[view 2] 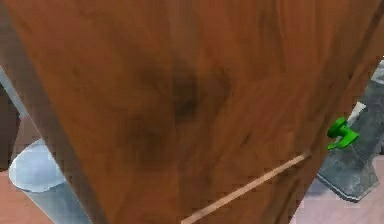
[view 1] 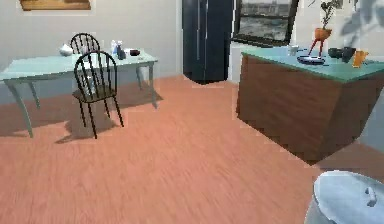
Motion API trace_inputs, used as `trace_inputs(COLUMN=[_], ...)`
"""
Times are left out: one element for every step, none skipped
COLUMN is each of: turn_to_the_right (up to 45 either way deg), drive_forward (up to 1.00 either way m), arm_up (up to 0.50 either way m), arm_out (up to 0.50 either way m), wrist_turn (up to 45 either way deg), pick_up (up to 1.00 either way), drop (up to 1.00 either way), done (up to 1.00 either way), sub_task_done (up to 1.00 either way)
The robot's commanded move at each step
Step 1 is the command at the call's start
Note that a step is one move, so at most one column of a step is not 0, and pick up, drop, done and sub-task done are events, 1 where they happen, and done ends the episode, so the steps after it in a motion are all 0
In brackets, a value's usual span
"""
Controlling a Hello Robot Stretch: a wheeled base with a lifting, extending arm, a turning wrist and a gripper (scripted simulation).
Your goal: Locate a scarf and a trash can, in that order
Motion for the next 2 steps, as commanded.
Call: trace_inputs(turn_to_the_right=[45.0, 0.0], drive_forward=[0.00, 0.00], arm_up=[0.00, 0.00], arm_out=[0.00, 0.00], wrist_turn=[0.0, 0.0], pick_up=[0.00, 0.00], drop=[0.00, 0.00], done=[0.00, 1.00], sub_task_done=[0.00, 0.00])
